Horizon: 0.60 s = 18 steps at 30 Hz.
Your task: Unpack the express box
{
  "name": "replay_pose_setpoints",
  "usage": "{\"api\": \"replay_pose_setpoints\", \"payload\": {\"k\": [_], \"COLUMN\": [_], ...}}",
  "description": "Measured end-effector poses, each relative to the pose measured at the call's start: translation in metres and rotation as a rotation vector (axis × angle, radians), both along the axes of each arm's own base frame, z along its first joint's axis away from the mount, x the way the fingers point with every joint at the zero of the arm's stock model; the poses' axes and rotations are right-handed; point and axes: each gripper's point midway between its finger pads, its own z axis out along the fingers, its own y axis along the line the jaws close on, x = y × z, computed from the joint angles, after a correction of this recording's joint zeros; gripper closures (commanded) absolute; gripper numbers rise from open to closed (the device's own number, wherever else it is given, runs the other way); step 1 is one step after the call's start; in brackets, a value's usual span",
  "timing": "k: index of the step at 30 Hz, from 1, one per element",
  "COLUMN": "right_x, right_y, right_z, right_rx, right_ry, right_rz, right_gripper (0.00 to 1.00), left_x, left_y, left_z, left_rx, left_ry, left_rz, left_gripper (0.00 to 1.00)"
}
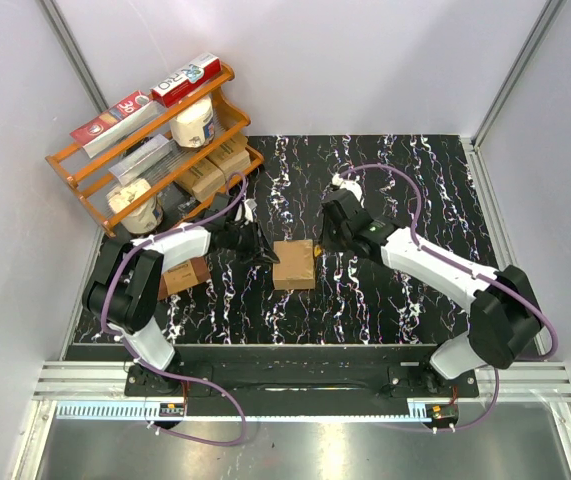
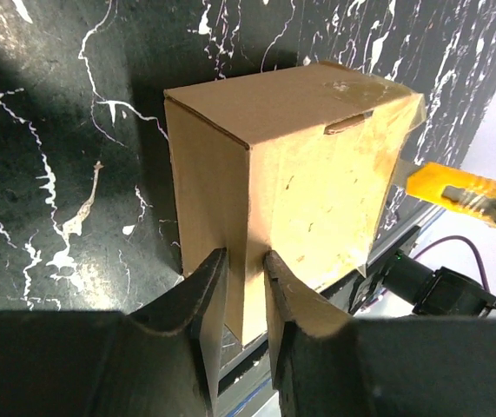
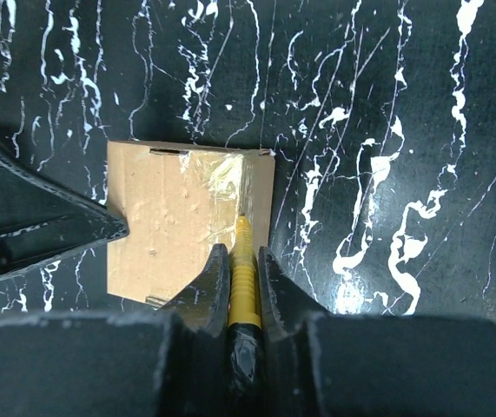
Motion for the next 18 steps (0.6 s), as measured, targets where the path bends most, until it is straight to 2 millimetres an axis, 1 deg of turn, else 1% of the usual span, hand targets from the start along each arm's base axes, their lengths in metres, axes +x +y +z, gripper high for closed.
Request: {"api": "replay_pose_setpoints", "payload": {"k": [6,14,18], "right_x": [0.002,0.003,0.002], "right_y": [0.003,0.005,0.008], "right_z": [0.020,0.024,0.030], "right_rx": [0.027,0.039,0.058], "right_ry": [-0.032,-0.034,-0.037], "right_rz": [0.010,0.018,0.029], "right_gripper": [1.00,1.00,1.00], "left_x": [0.000,-0.001,-0.001], "left_y": [0.001,0.004,0.008], "left_z": [0.000,-0.002,-0.003], "left_rx": [-0.066,-0.095,-0.118], "left_ry": [0.013,0.027,0.040], "left_rz": [0.012,0.028,0.048], "left_gripper": [0.75,0.75,0.76]}}
